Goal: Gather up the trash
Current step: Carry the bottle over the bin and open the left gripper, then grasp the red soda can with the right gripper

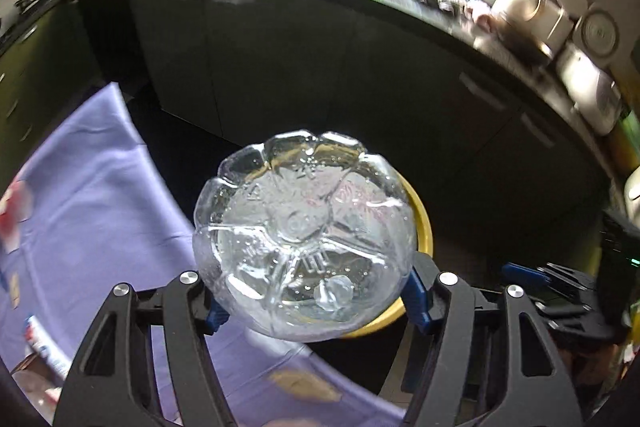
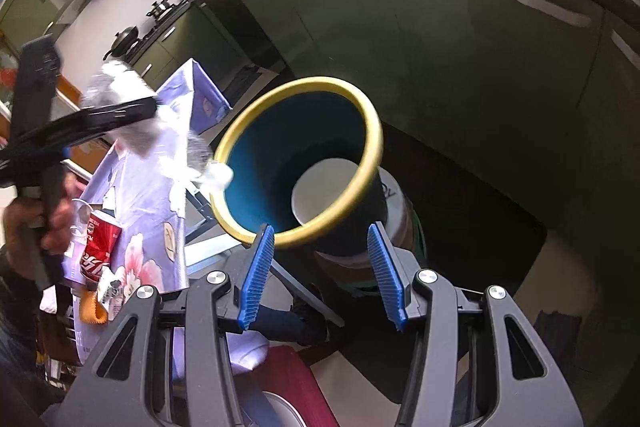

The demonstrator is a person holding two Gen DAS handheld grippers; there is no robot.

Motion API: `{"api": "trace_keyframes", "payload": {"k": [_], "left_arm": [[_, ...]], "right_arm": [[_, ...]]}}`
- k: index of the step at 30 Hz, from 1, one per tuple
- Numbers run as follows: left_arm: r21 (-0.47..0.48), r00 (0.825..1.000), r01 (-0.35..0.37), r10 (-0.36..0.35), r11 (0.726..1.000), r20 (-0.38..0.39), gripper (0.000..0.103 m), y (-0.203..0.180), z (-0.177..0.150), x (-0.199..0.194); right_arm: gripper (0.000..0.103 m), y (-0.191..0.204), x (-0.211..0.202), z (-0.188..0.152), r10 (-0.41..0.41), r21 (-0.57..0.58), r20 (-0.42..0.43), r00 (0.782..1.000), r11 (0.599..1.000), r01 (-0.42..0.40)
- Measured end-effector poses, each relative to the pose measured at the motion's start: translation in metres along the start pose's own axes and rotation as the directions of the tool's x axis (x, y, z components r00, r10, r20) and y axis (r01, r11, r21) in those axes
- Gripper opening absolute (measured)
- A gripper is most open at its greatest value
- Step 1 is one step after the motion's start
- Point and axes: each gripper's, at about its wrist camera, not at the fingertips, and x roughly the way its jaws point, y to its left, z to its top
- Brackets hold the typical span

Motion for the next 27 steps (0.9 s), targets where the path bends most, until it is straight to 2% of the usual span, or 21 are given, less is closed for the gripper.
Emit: {"api": "trace_keyframes", "payload": {"k": [5,7,9,14,19,24,27], "left_arm": [[0.002,0.999,-0.033,0.033,0.999,-0.010,0.067,-0.009,0.004,0.038],[0.004,0.999,-0.044,0.044,0.999,0.007,0.074,-0.011,0.005,0.039],[0.018,0.999,-0.046,0.046,0.999,0.029,0.076,-0.015,0.009,0.033],[0.030,0.994,0.004,-0.008,1.000,0.109,0.077,-0.010,0.007,-0.022],[0.001,0.969,0.058,-0.057,0.998,0.240,0.081,0.025,-0.015,-0.105],[-0.070,0.943,0.066,-0.039,0.995,0.331,0.084,0.080,-0.052,-0.172],[-0.130,0.920,0.038,0.016,0.991,0.390,0.088,0.122,-0.087,-0.214]], "right_arm": [[0.049,-0.014,0.000,-0.008,-0.003,0.031,-0.007,1.000,1.000,0.004],[0.049,-0.016,0.000,-0.009,-0.003,0.037,-0.008,1.000,0.999,0.004],[0.049,-0.017,0.000,-0.011,-0.001,0.036,-0.007,1.000,0.999,0.002],[0.049,-0.007,0.003,-0.011,0.015,0.018,-0.015,1.000,1.000,-0.015],[0.049,0.013,0.012,-0.011,0.031,-0.024,-0.041,0.999,0.999,-0.032],[0.050,0.055,0.018,-0.010,0.060,-0.109,-0.071,0.996,0.992,-0.068],[0.054,0.100,0.021,-0.010,0.091,-0.196,-0.090,0.992,0.975,-0.107]]}}
